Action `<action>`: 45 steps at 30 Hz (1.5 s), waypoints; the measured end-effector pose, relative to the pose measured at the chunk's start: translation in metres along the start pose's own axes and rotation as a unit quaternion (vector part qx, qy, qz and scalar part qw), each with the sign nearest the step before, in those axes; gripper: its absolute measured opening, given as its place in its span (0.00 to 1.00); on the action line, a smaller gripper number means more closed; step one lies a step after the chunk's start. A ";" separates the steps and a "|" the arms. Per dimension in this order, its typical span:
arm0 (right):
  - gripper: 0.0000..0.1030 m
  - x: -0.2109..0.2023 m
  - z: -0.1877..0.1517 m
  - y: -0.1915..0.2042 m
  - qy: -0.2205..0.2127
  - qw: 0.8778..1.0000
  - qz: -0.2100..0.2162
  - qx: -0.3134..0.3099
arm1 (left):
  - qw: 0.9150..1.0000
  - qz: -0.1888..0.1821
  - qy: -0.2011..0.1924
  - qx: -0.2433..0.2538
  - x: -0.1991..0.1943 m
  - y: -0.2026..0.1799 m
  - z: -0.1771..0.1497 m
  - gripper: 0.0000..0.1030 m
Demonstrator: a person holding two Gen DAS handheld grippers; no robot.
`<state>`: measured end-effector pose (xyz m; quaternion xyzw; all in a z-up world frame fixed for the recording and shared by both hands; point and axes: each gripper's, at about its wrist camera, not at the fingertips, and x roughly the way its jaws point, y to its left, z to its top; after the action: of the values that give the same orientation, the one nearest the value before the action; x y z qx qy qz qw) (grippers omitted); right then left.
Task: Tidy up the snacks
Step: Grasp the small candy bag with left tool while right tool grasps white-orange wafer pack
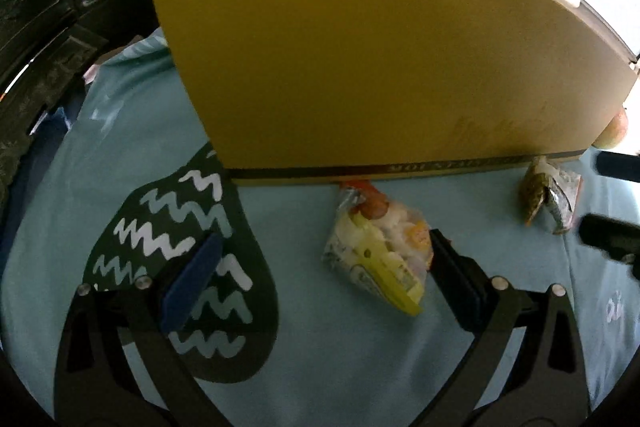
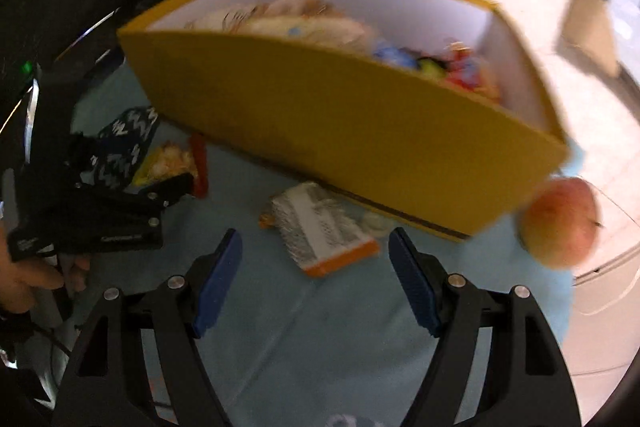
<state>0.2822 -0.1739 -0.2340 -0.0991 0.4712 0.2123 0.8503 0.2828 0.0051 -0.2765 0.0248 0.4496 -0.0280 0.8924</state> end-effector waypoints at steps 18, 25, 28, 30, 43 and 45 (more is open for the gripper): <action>0.42 0.042 0.002 -0.004 0.044 0.999 -0.003 0.021 | 0.998 -0.048 -0.021 0.037 0.011 -0.020 0.009 0.57; 0.42 0.030 -0.021 0.006 0.034 0.999 -0.011 0.024 | 0.997 -0.055 -0.021 0.042 0.009 -0.013 -0.001 0.51; 0.42 0.033 -0.020 0.010 0.035 0.999 -0.015 0.024 | 0.998 -0.038 -0.024 0.048 0.003 -0.021 -0.003 0.56; 0.42 0.035 -0.018 0.012 0.037 0.999 -0.016 0.023 | 0.999 -0.022 -0.020 0.037 0.004 -0.017 -0.006 0.69; 0.43 0.036 -0.015 0.012 0.032 0.999 -0.015 0.021 | 1.000 -0.009 0.004 0.008 0.014 -0.014 0.004 0.98; 0.43 0.035 -0.016 0.011 0.031 0.999 -0.015 0.021 | 1.000 -0.019 -0.002 0.015 0.012 -0.015 0.003 0.90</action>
<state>0.2813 -0.1611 -0.2720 -0.0950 0.5005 0.1863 0.8401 0.2911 -0.0103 -0.2842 0.0291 0.4477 -0.0519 0.8922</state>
